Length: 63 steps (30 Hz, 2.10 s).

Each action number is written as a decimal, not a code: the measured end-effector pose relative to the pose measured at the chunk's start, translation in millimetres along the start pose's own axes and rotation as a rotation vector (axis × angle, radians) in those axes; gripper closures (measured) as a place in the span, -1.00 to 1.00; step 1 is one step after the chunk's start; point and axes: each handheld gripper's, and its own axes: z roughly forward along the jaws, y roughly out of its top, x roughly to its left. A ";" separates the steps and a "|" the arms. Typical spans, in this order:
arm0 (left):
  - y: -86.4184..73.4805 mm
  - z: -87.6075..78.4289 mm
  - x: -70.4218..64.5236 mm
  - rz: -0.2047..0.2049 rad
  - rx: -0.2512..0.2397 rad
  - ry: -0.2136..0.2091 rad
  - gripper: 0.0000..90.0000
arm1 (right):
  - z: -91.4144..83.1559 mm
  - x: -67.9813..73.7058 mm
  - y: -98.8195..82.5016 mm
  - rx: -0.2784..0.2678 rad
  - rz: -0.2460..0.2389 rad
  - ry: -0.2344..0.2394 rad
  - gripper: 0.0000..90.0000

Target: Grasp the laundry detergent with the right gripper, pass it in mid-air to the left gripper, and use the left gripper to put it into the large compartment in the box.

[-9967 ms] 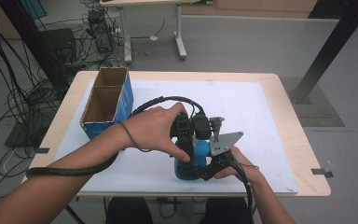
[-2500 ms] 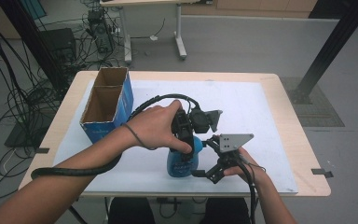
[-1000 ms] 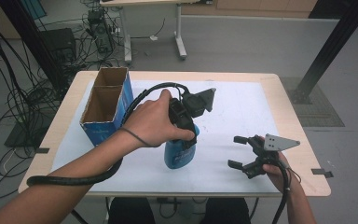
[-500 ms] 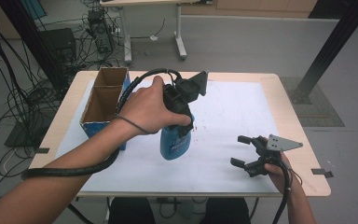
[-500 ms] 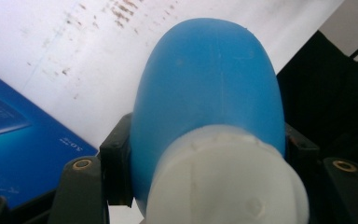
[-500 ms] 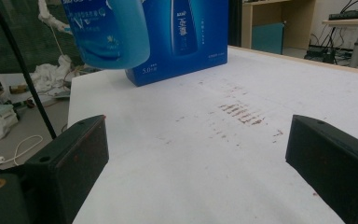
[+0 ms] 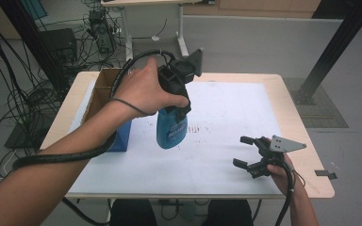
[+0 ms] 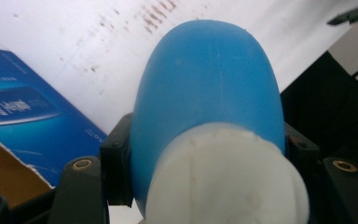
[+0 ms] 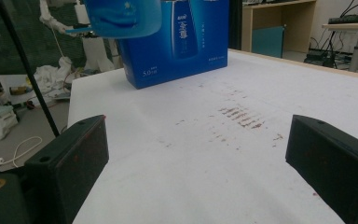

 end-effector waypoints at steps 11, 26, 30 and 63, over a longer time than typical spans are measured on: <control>6.1 -24.0 14.7 -0.055 -0.015 0.010 -0.17 | 0.9 -1.0 -0.2 -0.005 0.002 0.000 -0.89; 9.8 -72.2 32.4 -0.129 -0.043 0.029 -0.17 | 1.4 -2.1 3.6 -0.007 -0.002 -0.003 -0.89; 10.9 -83.8 41.7 -0.154 -0.046 0.033 -0.17 | 2.2 -1.9 5.1 -0.003 -0.004 -0.002 -0.89; -20.5 -131.1 139.2 -0.540 -0.123 0.071 -0.17 | 4.2 -2.5 12.8 -0.001 -0.018 -0.014 -0.90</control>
